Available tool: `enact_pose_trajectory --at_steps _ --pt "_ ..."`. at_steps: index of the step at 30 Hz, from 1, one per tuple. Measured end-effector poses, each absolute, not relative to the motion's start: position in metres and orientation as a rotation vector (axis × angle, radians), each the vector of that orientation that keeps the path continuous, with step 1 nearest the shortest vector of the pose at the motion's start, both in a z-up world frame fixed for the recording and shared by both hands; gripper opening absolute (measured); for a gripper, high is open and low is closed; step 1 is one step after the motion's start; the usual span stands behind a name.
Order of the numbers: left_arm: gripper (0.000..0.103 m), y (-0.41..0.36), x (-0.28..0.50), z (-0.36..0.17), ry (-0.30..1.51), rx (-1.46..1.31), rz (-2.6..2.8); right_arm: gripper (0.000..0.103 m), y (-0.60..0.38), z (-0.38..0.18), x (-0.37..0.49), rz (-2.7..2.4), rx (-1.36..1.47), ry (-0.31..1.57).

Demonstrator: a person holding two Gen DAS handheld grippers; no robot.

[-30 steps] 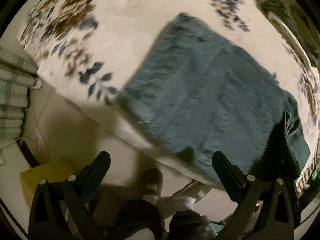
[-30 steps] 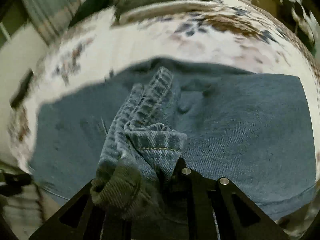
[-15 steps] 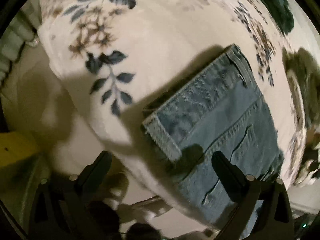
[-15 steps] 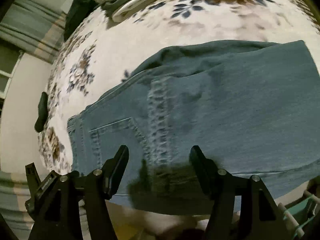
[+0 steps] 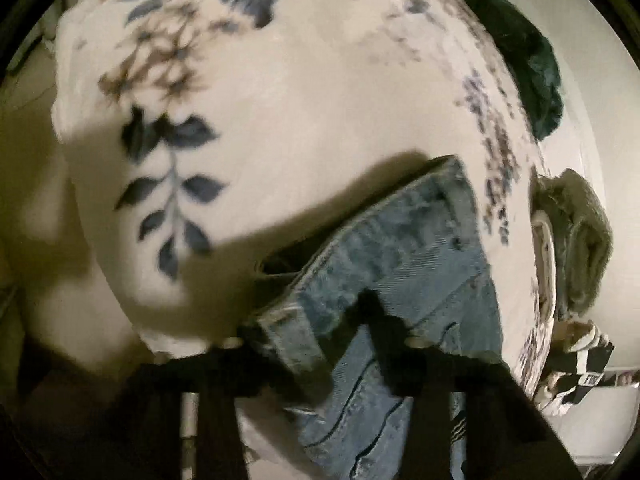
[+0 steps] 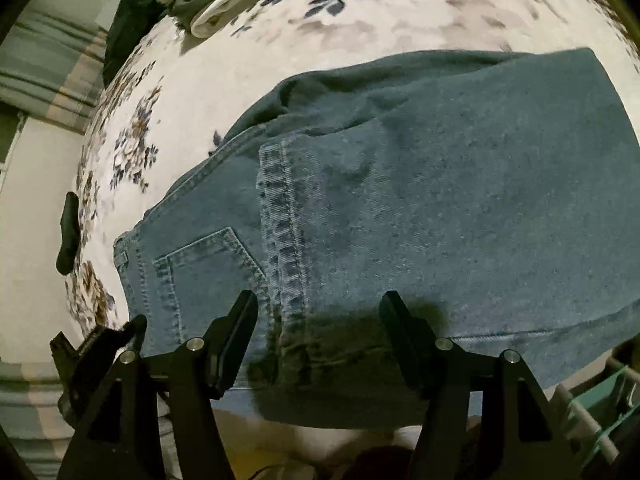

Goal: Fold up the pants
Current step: 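Grasp the waistband corner with the left gripper and lift the folded jeans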

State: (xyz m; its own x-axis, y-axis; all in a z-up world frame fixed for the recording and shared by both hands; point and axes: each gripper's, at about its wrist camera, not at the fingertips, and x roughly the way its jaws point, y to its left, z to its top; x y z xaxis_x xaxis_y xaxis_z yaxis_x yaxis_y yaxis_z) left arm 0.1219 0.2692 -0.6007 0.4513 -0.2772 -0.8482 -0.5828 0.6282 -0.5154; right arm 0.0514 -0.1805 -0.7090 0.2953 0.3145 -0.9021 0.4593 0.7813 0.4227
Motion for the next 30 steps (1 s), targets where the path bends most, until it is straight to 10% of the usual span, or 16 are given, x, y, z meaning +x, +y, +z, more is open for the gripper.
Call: enact_pose_trajectory --at_steps 18,30 --pt "0.016 0.12 0.117 -0.403 0.818 -0.444 -0.081 0.067 -0.292 -0.668 -0.013 -0.221 0.867 1.15" --pt "0.016 -0.1 0.082 -0.39 0.815 -0.229 -0.466 0.067 -0.431 -0.643 -0.116 -0.459 0.965 1.021"
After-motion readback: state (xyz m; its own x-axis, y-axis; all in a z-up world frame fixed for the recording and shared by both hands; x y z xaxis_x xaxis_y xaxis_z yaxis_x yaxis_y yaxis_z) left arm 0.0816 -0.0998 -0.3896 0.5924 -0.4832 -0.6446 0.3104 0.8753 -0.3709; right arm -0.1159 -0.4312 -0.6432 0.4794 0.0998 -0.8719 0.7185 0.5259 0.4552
